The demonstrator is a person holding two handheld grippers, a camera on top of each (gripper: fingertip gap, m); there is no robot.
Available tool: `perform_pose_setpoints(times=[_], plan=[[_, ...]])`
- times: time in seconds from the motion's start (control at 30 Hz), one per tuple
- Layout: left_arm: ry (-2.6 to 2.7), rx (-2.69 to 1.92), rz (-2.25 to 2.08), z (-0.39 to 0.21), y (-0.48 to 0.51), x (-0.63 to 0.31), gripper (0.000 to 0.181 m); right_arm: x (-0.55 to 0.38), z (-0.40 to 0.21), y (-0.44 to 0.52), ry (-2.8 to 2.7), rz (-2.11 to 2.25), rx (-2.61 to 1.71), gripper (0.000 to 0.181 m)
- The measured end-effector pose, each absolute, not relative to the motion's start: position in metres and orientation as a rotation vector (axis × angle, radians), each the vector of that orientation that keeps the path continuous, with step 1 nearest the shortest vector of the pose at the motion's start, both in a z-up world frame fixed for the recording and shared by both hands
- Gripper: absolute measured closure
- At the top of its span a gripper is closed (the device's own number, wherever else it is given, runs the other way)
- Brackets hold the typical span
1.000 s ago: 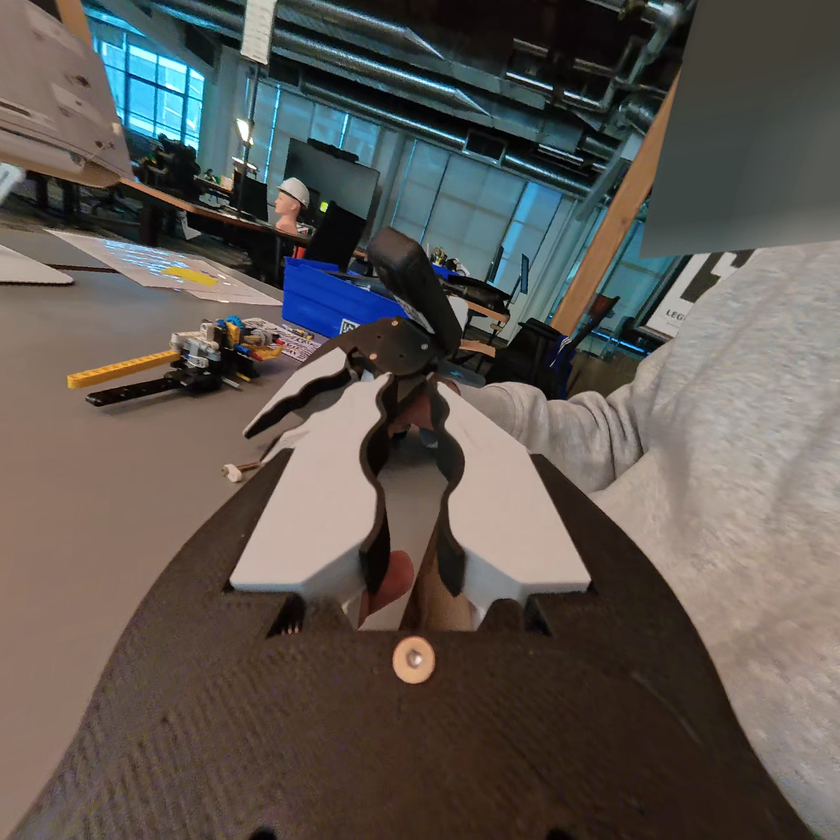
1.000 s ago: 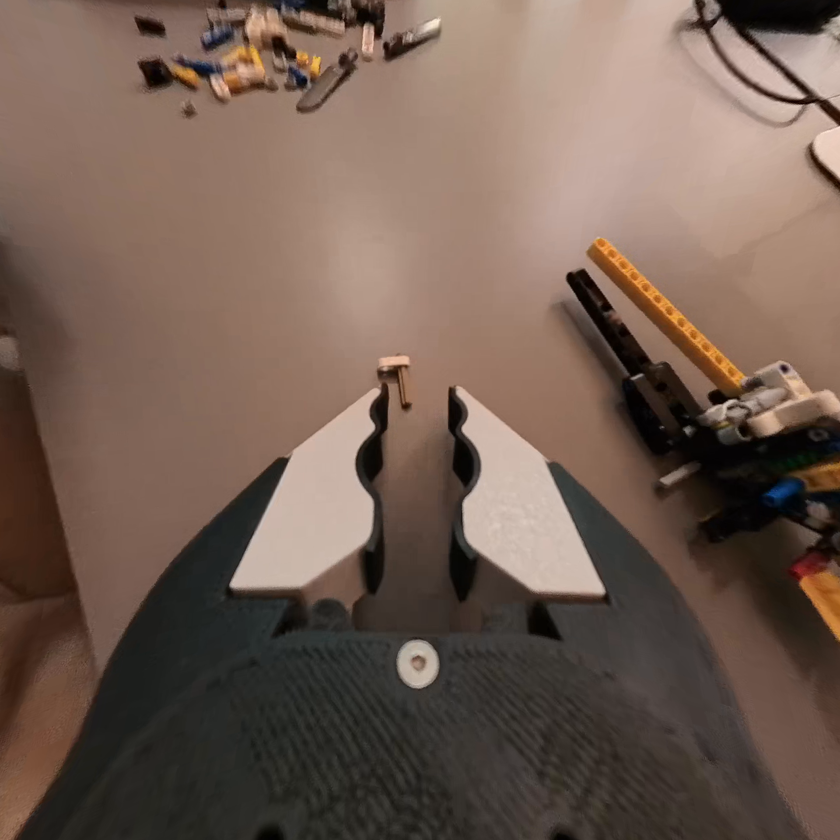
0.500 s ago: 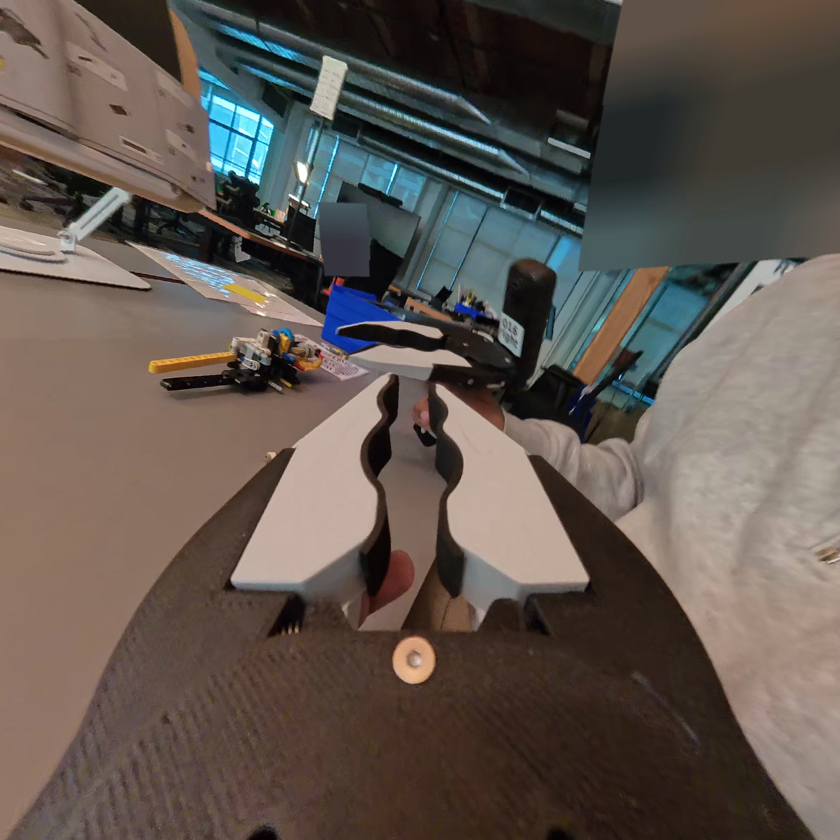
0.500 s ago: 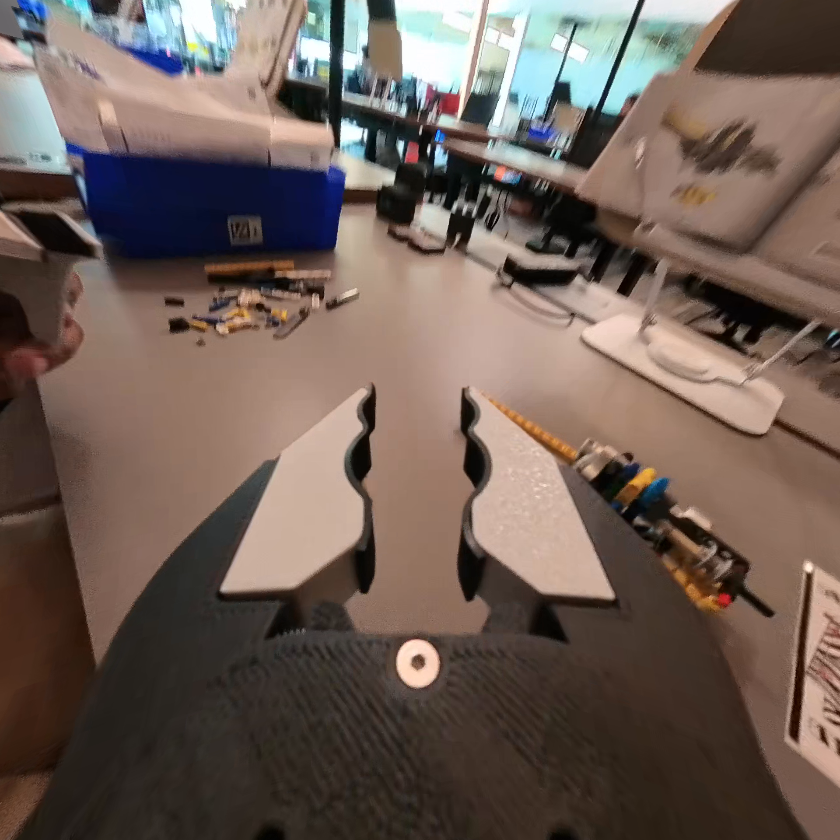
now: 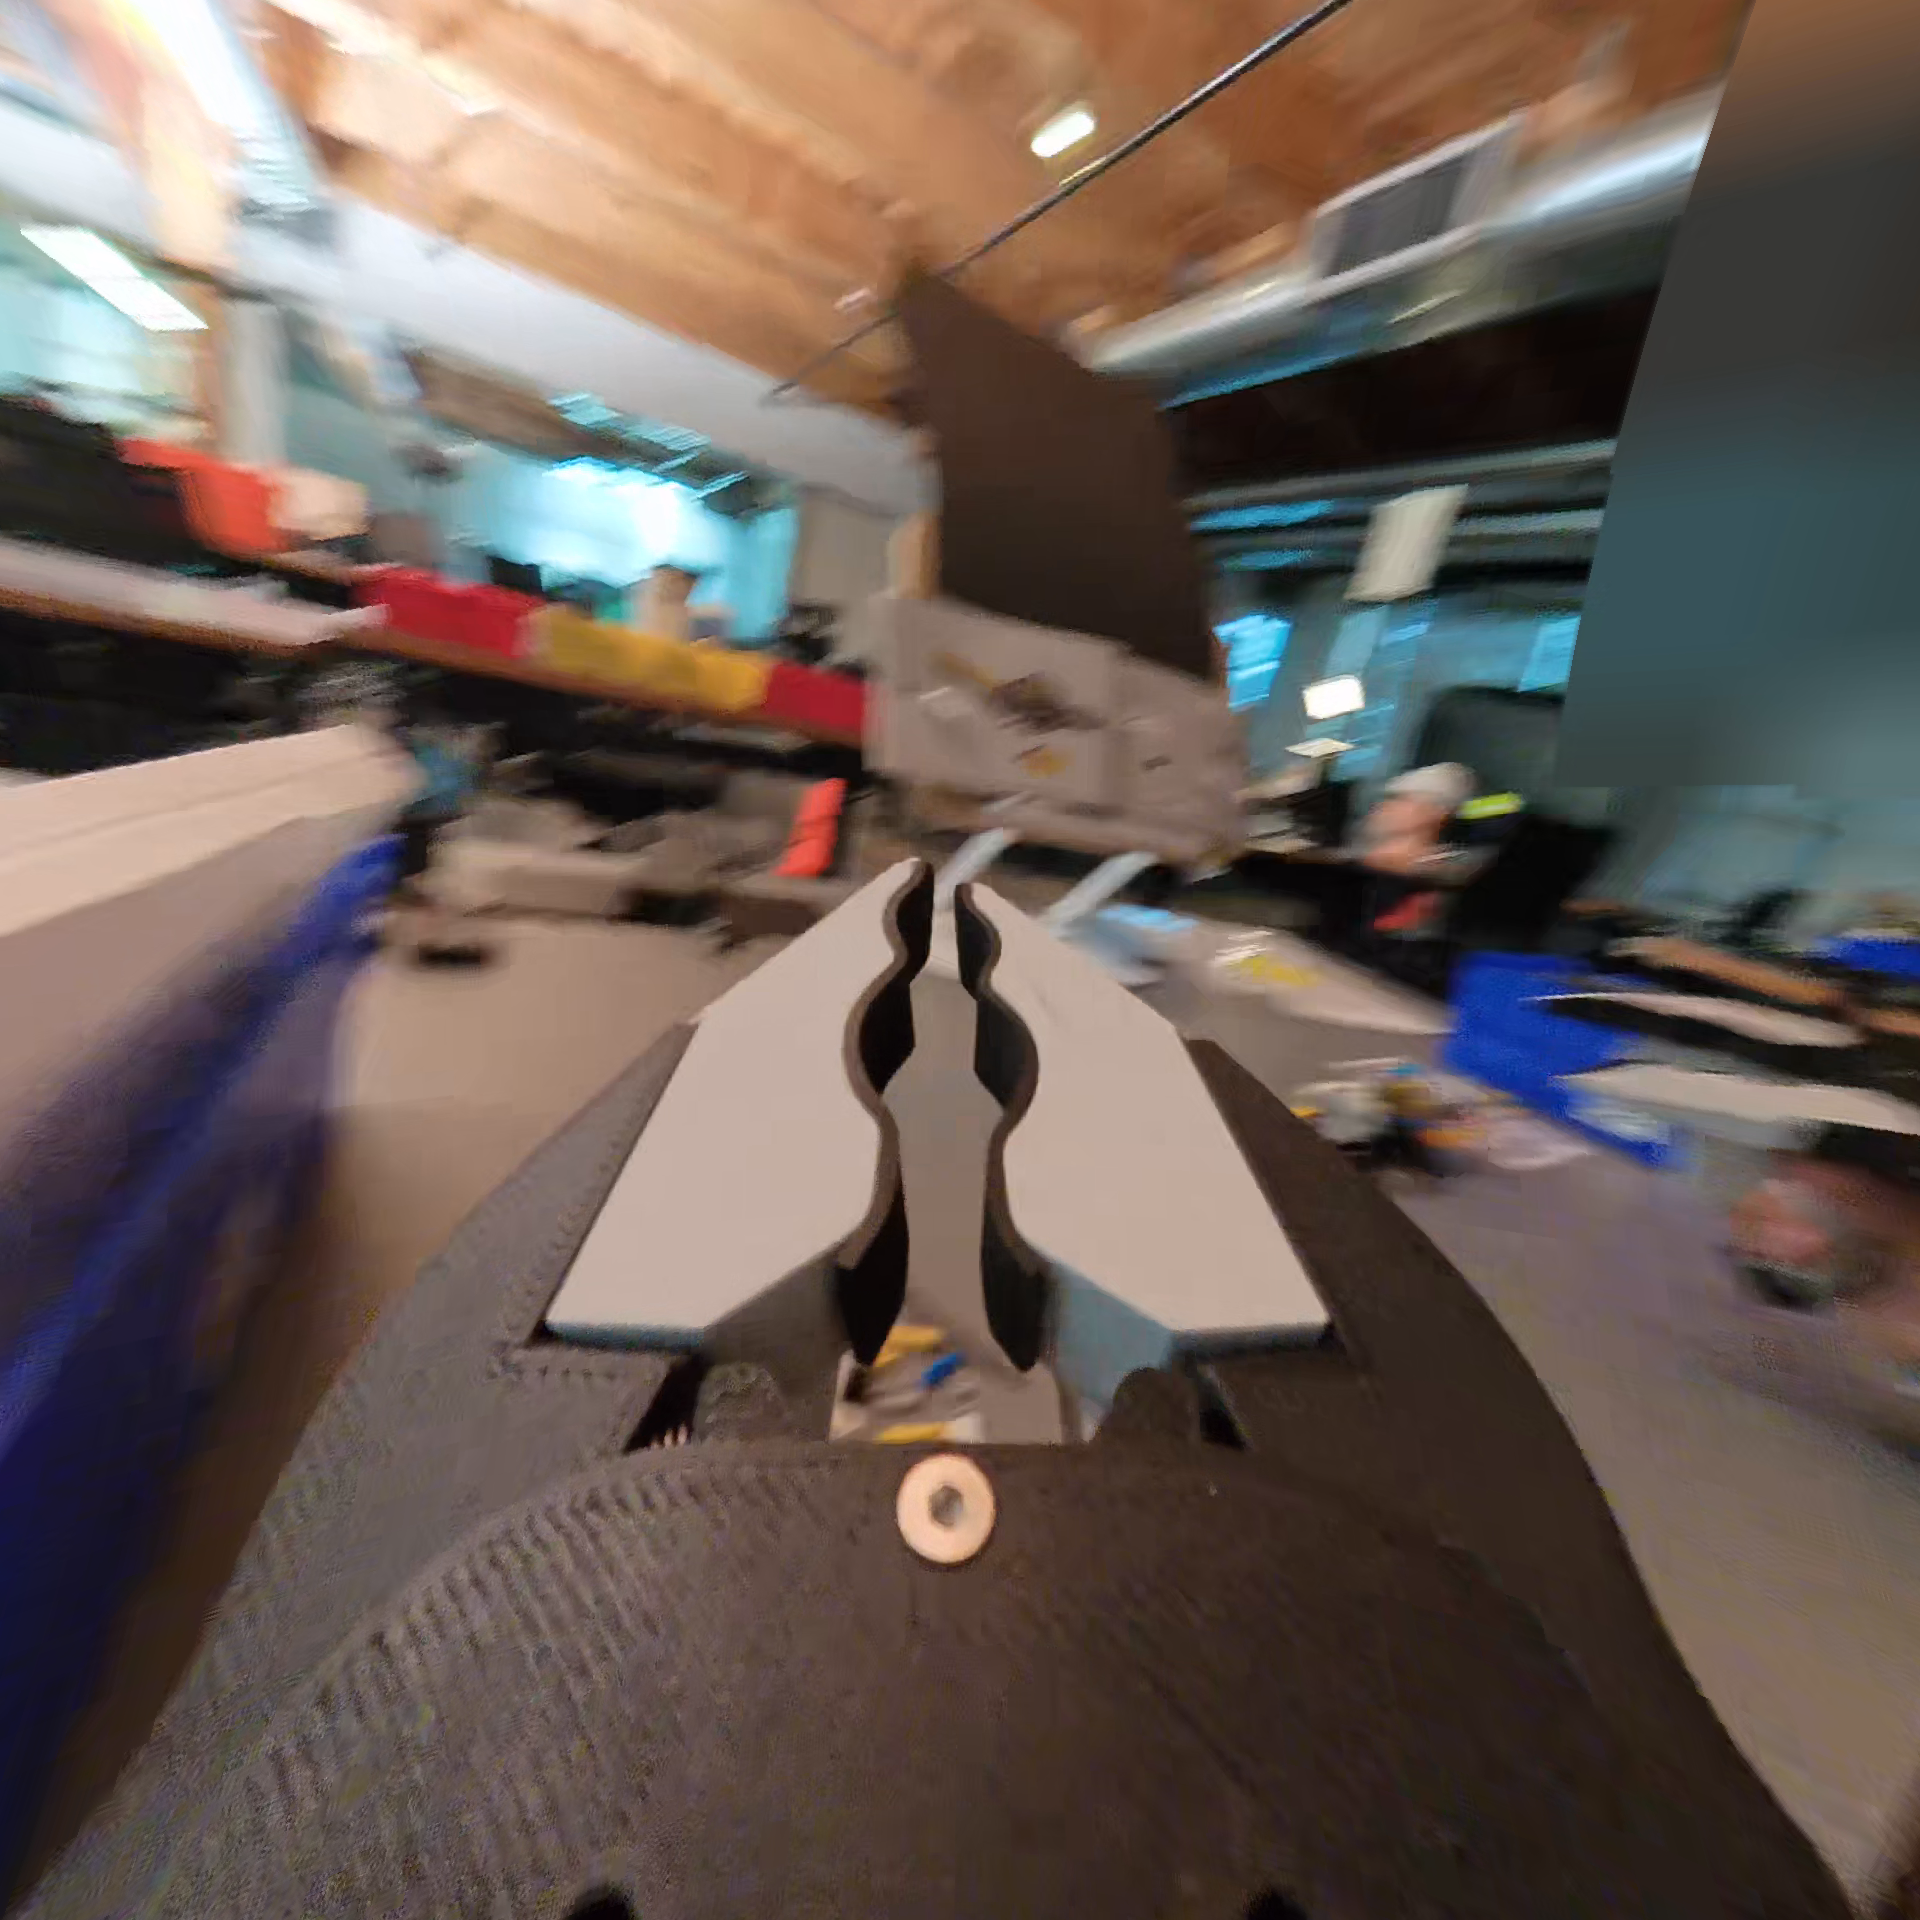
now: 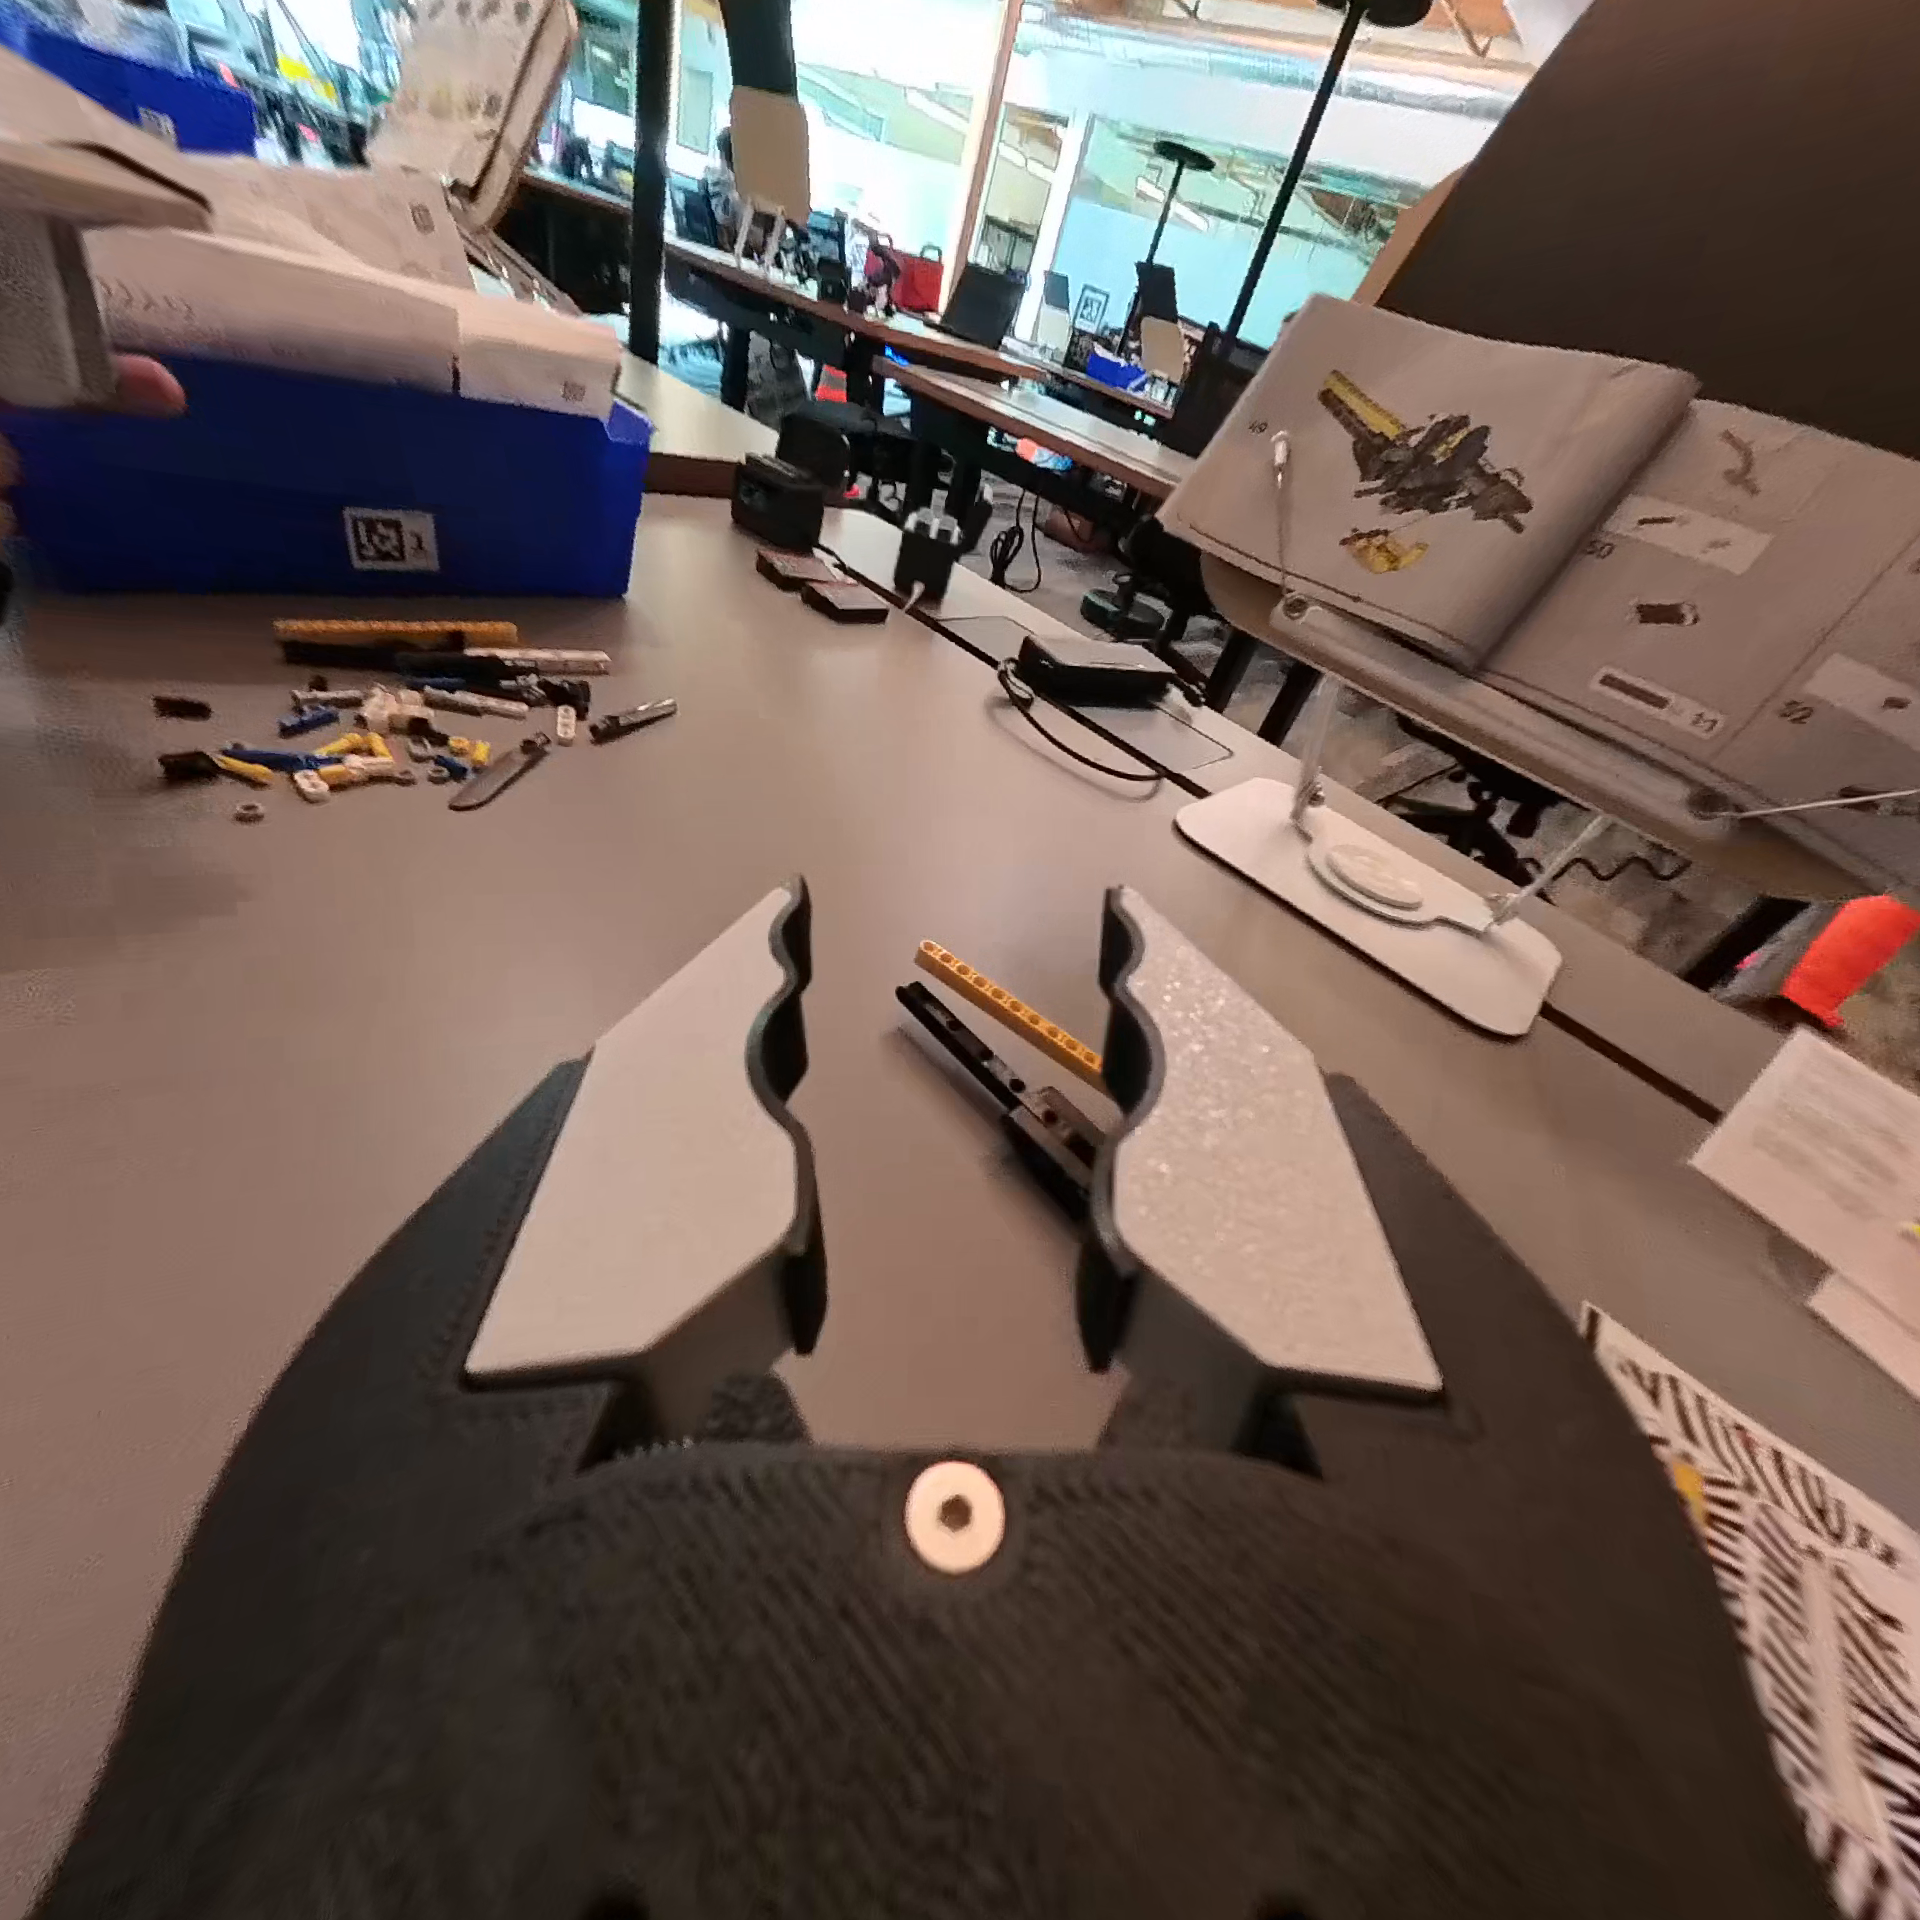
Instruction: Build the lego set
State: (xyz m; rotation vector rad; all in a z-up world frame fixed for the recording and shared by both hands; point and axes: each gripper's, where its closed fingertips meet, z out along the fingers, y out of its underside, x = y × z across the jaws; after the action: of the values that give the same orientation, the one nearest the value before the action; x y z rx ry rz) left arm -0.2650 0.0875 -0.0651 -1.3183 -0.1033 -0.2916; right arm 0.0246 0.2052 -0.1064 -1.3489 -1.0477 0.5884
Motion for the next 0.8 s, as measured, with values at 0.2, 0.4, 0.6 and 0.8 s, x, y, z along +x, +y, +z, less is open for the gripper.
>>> perform_pose_setpoints(times=[0.2,0.4,0.6,0.8], plan=[[-0.211,-1.527,-0.15,-0.104,0.098,-0.28,0.181,0.037,-0.116,0.17,-1.081,0.622,-1.361,0.132],[-0.256,-1.562,-0.147,-0.112,0.095,-0.273,0.181,0.042,-0.136,0.155,-1.157,0.538,-1.371,0.132],[-0.293,-1.625,0.039,-0.118,0.091,-0.292,0.181,0.035,-0.14,0.151,-1.154,0.591,-1.398,0.132],[-0.34,-1.574,-0.101,-0.112,0.088,-0.294,0.181,0.023,-0.152,0.153,-1.205,0.584,-1.419,0.14]])
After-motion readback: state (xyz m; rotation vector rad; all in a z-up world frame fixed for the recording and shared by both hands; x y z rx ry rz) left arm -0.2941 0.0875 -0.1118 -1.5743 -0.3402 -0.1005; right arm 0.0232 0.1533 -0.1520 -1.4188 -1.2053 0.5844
